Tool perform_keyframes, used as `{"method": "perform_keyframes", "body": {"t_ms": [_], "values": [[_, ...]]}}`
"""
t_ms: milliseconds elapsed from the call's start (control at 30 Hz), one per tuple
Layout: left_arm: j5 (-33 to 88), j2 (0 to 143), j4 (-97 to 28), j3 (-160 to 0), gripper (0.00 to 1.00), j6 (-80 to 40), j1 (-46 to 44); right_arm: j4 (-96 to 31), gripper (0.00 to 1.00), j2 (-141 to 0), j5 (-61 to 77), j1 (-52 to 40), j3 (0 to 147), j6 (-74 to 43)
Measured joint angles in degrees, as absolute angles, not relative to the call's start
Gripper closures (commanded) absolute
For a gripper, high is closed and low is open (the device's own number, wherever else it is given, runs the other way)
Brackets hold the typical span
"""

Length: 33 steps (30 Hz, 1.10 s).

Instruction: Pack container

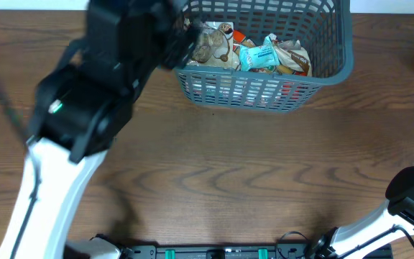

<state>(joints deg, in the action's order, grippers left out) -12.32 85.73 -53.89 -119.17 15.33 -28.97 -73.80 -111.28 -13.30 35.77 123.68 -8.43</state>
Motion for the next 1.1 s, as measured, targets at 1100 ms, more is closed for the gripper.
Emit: {"method": "perform_keyframes", "body": {"t_ms": [1100], "values": [[-29.19,50.83,-92.29,-118.56,0.01,-2.79,-28.93,-73.80,0.01,-111.26,-13.30,35.77,123.68,-8.43]]}}
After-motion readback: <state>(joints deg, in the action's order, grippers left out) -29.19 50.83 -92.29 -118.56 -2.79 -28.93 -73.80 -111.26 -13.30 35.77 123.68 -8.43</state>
